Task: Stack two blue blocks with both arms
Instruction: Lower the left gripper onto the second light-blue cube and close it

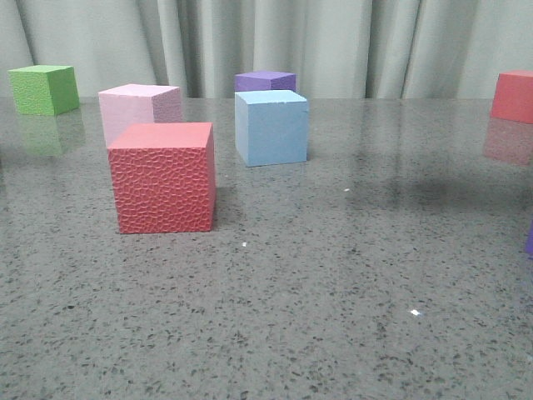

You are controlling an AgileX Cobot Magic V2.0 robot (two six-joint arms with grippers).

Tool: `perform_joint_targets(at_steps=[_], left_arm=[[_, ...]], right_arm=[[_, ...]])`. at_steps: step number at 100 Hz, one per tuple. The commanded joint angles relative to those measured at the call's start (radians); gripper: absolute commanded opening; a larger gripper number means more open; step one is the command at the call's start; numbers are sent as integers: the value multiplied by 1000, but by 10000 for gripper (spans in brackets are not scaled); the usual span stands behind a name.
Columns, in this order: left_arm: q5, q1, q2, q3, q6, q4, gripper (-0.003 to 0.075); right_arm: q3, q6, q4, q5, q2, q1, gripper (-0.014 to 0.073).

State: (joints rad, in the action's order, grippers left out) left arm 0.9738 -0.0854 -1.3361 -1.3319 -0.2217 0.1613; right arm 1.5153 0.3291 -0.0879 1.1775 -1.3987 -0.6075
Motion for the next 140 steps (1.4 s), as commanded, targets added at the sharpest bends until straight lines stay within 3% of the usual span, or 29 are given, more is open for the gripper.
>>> perform_joint_targets(at_steps=[1,54,77,140], left_arm=[[-20,-1,-40,-68,-37,19,566],[13,8,-184,-123,-91,39,566],[7,64,-195,-126,-163,-97,566],[31,91,-222,-126,-221,-153,566]], right_arm=[[20,-12,-21,-45,38,3,579],[20,-15,-38,-44,38,3,579],[20,-16,-55,-43,38,3,579],[20,-16,-59,-39,38,3,579]])
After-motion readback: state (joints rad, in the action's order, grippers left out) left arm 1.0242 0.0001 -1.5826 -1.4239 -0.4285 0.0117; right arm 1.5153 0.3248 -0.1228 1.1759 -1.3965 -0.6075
